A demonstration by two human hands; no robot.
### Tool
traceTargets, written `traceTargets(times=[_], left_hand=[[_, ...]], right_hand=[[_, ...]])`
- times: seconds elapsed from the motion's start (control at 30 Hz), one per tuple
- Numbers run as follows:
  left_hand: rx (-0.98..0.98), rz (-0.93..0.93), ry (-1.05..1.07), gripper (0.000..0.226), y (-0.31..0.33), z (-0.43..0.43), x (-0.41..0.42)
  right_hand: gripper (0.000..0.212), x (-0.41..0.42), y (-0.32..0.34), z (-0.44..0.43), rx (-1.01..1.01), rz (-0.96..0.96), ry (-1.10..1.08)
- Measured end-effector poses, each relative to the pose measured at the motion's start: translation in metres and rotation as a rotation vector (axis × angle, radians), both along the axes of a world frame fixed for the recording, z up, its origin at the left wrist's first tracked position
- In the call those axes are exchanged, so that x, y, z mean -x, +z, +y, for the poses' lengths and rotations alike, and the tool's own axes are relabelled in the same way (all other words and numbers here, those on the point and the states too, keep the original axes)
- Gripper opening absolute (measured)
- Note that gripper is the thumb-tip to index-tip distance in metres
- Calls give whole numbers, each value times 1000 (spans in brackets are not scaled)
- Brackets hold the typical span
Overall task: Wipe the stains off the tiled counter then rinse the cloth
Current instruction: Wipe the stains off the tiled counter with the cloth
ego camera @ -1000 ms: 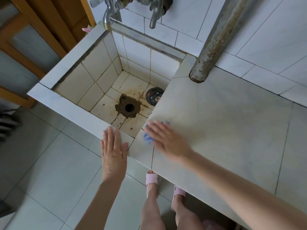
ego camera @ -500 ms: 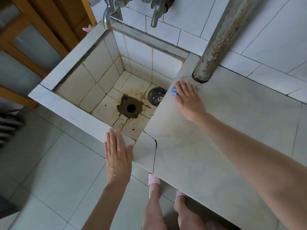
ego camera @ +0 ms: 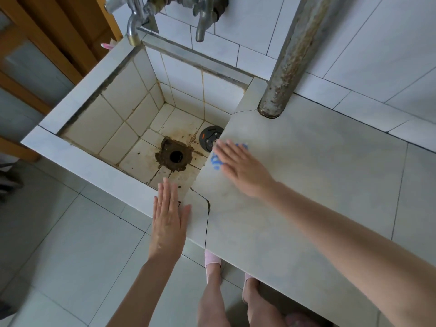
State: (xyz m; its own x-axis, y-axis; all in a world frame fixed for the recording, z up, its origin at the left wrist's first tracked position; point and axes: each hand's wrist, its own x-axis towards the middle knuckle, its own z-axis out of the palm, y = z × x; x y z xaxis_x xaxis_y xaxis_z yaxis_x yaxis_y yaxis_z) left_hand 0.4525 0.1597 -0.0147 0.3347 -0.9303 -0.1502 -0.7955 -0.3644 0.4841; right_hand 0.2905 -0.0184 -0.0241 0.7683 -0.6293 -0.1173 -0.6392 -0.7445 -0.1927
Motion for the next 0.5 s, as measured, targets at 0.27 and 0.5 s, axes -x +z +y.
traceTargets(times=[0.27, 0.5], left_hand=[[-45, -140, -340, 58, -9, -14, 2], [-51, -141, -323, 54, -10, -13, 3]], right_hand=[[50, -8, 5, -101, -120, 38, -339], [50, -17, 1, -97, -108, -13, -397]])
